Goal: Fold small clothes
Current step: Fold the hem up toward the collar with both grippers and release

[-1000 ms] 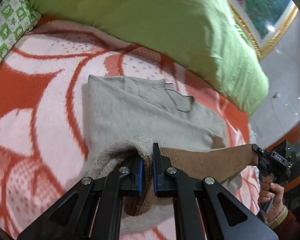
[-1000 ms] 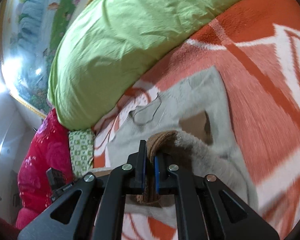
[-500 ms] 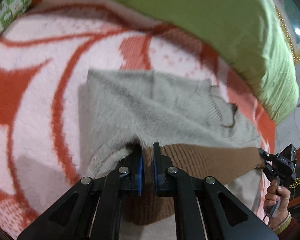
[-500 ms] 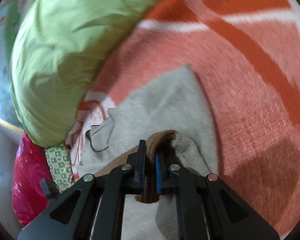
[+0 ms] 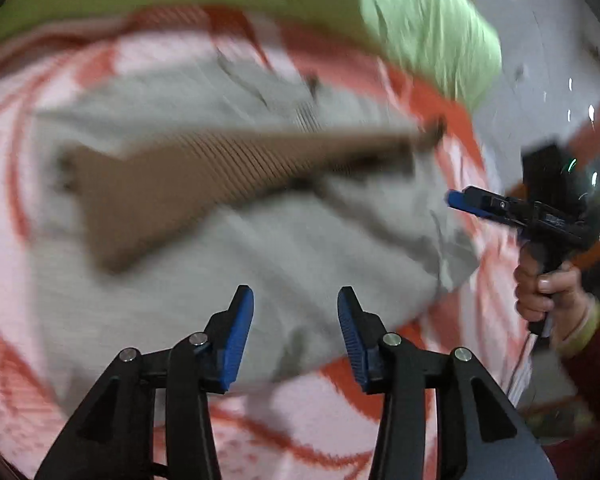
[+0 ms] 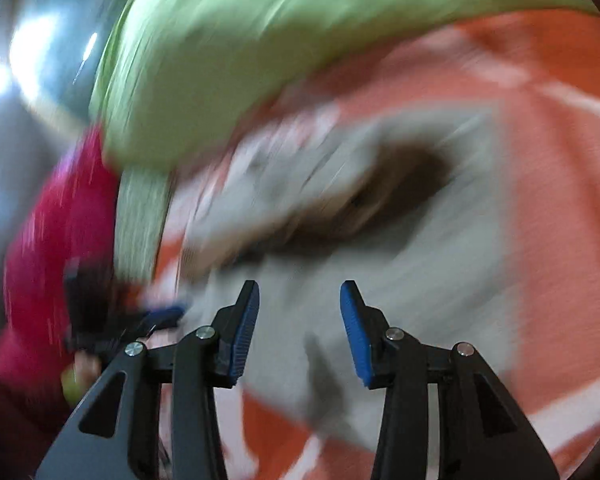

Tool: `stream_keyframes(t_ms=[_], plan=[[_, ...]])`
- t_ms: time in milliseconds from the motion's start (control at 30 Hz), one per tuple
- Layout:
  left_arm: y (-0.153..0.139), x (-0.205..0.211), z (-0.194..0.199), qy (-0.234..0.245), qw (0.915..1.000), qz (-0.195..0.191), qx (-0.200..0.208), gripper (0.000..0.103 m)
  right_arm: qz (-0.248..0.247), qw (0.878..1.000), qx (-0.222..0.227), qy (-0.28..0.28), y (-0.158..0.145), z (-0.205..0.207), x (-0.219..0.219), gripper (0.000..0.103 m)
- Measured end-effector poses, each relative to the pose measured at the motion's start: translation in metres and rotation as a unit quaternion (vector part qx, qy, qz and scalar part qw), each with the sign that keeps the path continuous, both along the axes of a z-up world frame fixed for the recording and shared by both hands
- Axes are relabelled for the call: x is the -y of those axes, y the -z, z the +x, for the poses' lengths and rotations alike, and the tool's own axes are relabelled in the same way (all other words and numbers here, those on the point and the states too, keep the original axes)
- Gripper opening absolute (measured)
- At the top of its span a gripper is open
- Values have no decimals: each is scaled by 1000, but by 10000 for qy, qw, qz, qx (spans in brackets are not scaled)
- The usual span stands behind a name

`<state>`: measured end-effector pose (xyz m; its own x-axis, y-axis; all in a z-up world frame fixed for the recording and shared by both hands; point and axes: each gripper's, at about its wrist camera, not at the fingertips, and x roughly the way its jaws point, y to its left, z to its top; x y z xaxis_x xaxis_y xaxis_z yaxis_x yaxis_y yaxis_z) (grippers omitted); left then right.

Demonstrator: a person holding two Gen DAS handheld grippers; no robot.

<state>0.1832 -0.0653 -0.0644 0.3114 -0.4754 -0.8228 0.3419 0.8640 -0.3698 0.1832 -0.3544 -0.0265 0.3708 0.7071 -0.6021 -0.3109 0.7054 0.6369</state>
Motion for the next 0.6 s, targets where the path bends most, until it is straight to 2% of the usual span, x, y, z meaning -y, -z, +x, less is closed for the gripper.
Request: stream_keyframes(t_ms=[67, 133, 267, 333, 400, 433, 467, 500, 600], plan=[[13, 14, 9, 2, 10000, 24, -91, 41, -428, 9965, 18, -718, 16, 1, -45, 44], [16, 17, 24, -36, 10000, -60, -24, 44, -499, 9921, -20, -1148, 28, 14, -70, 44], [28, 15, 65, 8, 9997, 122, -217, 38, -759, 9890, -64, -1265, 42, 54, -81, 42], [20, 11, 79, 16, 9999, 99, -82, 37, -793, 9928, 77, -891, 41, 81, -66, 40], [7, 5, 101, -145, 9995, 201, 182, 37, -955, 9943, 310, -355, 32, 100, -50, 40], [0, 1, 112, -268, 9988, 262, 313, 38, -869, 9956, 327, -156, 30, 109, -40, 40], [-6, -4, 122, -440, 9970, 411, 482, 44, -704, 9969, 325, 108, 28, 118, -28, 40], [-12, -10, 130, -603, 9949, 519, 613, 49, -759, 9952, 399, 467, 25, 126, -17, 40], [-23, -35, 156, -1302, 9854, 667, 867, 55, -794, 9883, 511, 1197, 22, 137, 12, 40]])
